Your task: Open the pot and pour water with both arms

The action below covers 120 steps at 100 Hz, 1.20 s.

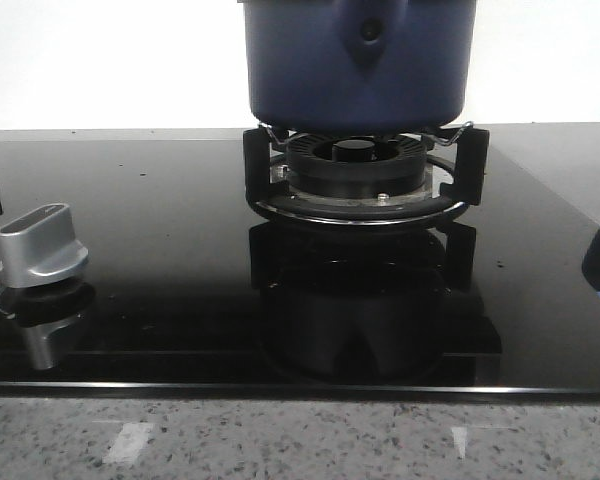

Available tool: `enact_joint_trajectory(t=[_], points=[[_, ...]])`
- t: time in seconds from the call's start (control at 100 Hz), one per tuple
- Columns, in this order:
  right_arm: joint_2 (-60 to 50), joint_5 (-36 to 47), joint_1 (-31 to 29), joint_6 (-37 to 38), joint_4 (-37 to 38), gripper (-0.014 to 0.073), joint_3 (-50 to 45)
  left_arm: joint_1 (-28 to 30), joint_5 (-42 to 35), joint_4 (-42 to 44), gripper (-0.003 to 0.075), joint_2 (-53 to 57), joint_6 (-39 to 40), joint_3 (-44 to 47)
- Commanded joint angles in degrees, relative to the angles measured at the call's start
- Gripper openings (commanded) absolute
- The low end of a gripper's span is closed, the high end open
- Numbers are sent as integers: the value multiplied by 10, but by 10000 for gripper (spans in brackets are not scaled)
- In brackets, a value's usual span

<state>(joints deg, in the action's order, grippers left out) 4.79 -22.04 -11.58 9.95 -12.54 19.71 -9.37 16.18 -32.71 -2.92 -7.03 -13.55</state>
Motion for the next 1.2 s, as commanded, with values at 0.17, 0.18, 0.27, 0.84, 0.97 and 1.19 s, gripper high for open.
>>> enact_joint_trajectory(t=[0.17,0.18,0.27,0.84,0.97,1.19], points=[[76,-67,45,-124,13,-69,129,1,45,12,118,-116,-152,-148],[76,-67,48,-126,13,-67,131,1,47,12,129,-119,-154,-152],[77,-69,63,-126,13,-43,138,-3,41,11,281,-145,-154,-171],[77,-72,68,-126,12,416,139,-194,20,3,439,-346,-267,-275],[77,-73,68,-126,12,416,139,-241,-40,3,463,-415,-281,-301],[77,-84,68,-126,12,416,139,-284,-176,-85,463,-482,-281,-306]])
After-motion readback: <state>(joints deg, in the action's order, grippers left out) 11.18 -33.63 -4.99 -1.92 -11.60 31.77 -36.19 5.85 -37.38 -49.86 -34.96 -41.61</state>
